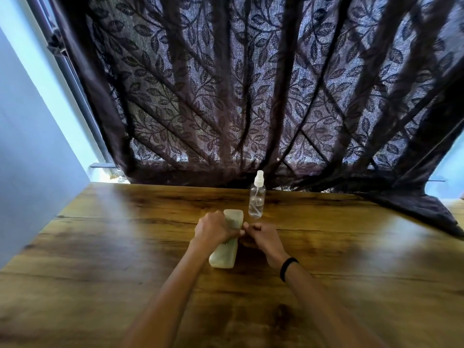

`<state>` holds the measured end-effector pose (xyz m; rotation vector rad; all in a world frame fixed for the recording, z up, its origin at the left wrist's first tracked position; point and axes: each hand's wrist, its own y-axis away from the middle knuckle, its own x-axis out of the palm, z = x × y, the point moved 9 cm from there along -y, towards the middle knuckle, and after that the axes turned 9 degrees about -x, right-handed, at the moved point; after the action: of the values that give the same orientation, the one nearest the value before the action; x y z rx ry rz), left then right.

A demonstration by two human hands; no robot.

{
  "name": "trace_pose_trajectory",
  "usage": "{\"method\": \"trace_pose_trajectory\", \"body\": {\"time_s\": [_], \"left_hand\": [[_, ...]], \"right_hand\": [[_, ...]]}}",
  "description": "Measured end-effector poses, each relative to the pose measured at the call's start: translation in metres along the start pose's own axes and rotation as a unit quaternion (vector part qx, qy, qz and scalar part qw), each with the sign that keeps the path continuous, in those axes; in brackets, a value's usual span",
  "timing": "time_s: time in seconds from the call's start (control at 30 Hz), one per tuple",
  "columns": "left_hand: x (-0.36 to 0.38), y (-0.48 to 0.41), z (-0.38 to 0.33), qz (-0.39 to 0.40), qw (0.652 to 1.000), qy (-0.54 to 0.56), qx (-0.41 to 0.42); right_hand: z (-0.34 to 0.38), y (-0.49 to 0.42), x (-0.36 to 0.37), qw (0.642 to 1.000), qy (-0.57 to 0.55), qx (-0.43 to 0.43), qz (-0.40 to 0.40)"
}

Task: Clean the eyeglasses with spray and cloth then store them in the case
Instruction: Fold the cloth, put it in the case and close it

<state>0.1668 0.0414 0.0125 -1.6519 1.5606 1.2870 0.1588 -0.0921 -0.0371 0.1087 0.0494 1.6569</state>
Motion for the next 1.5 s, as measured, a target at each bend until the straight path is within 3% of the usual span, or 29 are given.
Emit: {"method": "trace_pose_trajectory", "body": {"time_s": [0.7,1.0,1.13,1.3,1.5], "left_hand": [[-0.005,0.004,-0.005,-0.012,0.999,-0.007,0.032],[0.004,-0.007,0.013,0.049,0.998,0.033,0.019],[0.006,-0.018,0.019,0.073,0.997,0.02,0.013],[-0.009,-0.036,0.005,-0.014,0.999,0.023,0.033],[0.003,-0.044,-0.036,-0.01,0.991,0.066,0.117]], "right_hand": [[-0.003,-0.008,-0.002,0.999,-0.002,0.049,-0.019],[0.002,-0.01,-0.009,1.0,0.022,0.008,-0.008],[0.005,-0.017,-0.033,0.999,0.021,-0.001,-0.043],[0.014,-0.03,-0.067,0.992,0.034,-0.04,-0.116],[0.014,-0.04,-0.058,0.994,0.064,-0.058,-0.063]]}}
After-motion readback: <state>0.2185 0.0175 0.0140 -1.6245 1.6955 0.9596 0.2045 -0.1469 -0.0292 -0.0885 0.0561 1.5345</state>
